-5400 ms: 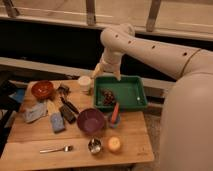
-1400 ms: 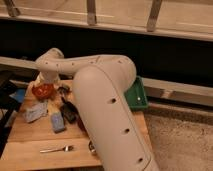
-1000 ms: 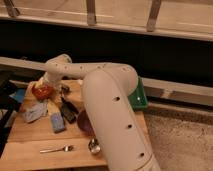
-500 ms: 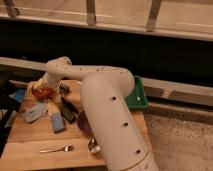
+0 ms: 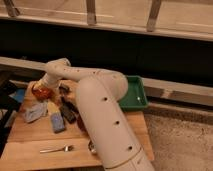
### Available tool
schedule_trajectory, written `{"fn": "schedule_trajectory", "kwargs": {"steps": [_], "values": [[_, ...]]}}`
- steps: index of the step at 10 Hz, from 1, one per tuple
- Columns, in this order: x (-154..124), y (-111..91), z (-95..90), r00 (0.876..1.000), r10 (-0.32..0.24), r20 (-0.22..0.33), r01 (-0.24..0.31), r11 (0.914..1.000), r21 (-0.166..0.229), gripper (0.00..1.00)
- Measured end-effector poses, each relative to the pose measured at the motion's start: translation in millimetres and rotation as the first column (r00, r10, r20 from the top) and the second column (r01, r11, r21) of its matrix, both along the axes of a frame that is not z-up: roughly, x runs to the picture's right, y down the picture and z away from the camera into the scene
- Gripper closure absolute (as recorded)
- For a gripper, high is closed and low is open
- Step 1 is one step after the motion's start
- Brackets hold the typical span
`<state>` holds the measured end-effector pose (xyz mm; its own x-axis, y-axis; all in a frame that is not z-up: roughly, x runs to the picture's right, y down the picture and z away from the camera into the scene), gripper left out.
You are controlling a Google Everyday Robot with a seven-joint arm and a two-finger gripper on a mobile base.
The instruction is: Stack bowls into tray
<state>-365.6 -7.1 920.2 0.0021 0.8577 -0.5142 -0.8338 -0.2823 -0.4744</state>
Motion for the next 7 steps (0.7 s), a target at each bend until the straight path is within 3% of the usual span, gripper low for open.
{"fn": "schedule_trajectory", "kwargs": {"steps": [2, 3, 7], "values": [[-6, -1, 7.7, 1.000, 0.017, -0.007, -0.017, 0.9998, -0.012, 0.22], [-5, -2, 13.0, 0.999, 0.032, -0.017, -0.032, 0.9993, -0.019, 0.29], [-3, 6, 21.3, 0.999, 0.045, -0.031, -0.046, 0.9981, -0.041, 0.72]]}}
